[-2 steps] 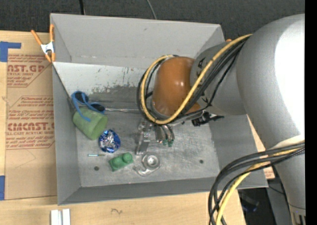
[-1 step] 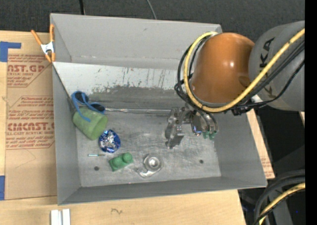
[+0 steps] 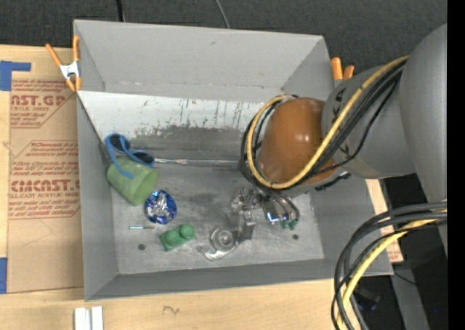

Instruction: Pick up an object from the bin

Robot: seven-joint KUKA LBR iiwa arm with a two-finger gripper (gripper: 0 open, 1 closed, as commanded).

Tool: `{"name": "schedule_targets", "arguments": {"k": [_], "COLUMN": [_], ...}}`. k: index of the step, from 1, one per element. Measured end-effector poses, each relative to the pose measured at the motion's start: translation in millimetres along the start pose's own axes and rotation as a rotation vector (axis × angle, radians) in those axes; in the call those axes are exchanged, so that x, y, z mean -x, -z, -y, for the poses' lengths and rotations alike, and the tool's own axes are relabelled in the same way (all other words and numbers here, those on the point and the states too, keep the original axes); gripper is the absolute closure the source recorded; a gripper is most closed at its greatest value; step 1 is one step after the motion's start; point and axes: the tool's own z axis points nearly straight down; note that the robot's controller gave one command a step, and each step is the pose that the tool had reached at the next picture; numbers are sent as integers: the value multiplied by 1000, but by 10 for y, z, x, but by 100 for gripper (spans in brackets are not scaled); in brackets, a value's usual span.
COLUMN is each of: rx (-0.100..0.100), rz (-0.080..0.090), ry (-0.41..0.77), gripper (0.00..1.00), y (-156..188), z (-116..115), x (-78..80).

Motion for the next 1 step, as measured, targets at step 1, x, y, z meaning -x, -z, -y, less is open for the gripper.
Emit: {"name": "schedule_targets", "arguments": {"k": [1], "rx": [1], "rz": [11], "ry": [141], "gripper": [100], "y": [1387], "z": [-644], "x": [-282]}}
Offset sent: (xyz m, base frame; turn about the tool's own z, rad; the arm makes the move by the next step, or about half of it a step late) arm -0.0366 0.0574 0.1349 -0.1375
